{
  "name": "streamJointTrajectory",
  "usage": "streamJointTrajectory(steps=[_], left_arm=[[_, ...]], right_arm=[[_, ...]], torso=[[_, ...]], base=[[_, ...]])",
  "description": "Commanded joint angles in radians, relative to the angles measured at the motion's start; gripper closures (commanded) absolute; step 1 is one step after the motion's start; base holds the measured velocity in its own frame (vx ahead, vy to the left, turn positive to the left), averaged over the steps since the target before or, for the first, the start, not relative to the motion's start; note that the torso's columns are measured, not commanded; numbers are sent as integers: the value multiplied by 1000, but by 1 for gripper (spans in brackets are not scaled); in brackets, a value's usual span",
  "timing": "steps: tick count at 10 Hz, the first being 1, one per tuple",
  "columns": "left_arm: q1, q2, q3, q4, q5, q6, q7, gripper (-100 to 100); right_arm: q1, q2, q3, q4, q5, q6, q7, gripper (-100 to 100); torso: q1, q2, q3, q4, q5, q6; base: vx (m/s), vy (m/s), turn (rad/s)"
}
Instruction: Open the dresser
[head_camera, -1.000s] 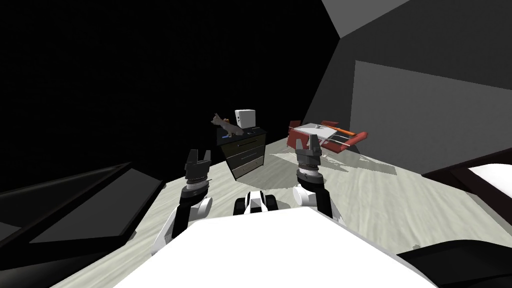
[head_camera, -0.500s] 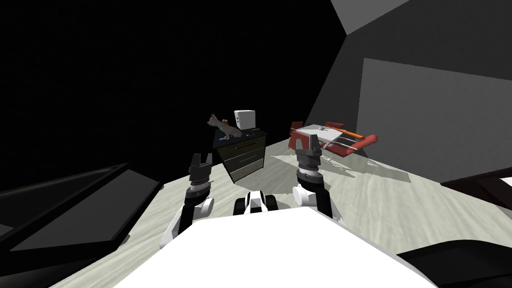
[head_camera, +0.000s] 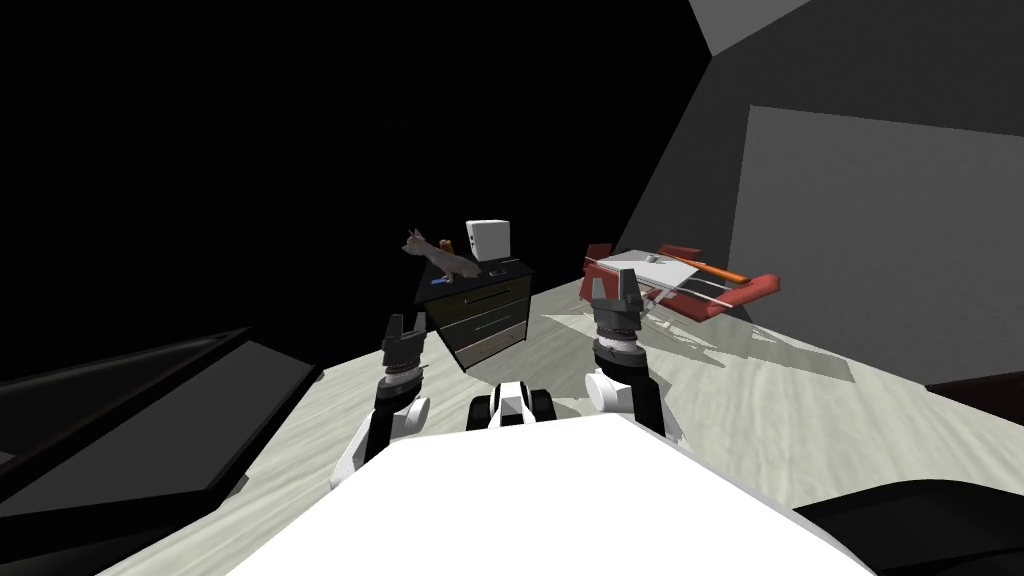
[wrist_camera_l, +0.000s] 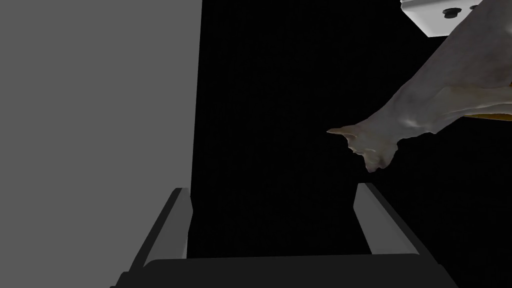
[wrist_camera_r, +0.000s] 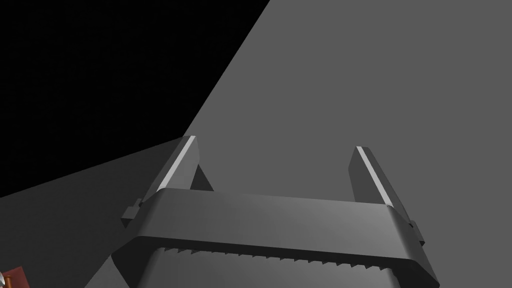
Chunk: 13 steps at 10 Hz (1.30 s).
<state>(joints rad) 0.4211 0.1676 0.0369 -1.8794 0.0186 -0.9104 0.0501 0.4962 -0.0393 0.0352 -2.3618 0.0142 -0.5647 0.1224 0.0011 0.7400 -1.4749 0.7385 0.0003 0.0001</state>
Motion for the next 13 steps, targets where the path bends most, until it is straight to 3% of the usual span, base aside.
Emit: streamJointTrajectory(steps=[1,3,13], left_arm=[[-12,-1,3,62,7,-40,7,-100],[-32,-2,10,137,21,-105,21,-100],[-89,-12,27,406,57,-266,58,-100]], right_arm=[[0,0,0,0,0,0,0,0],[0,0,0,0,0,0,0,0],[0,0,0,0,0,0,0,0]], torso=[[-1,-3,-1,-1,0,0],[-2,-1,-1,0,-1,0],[0,-2,-1,-1,0,0]], base=[[101,-69,35],[120,-103,77],[107,-84,46]])
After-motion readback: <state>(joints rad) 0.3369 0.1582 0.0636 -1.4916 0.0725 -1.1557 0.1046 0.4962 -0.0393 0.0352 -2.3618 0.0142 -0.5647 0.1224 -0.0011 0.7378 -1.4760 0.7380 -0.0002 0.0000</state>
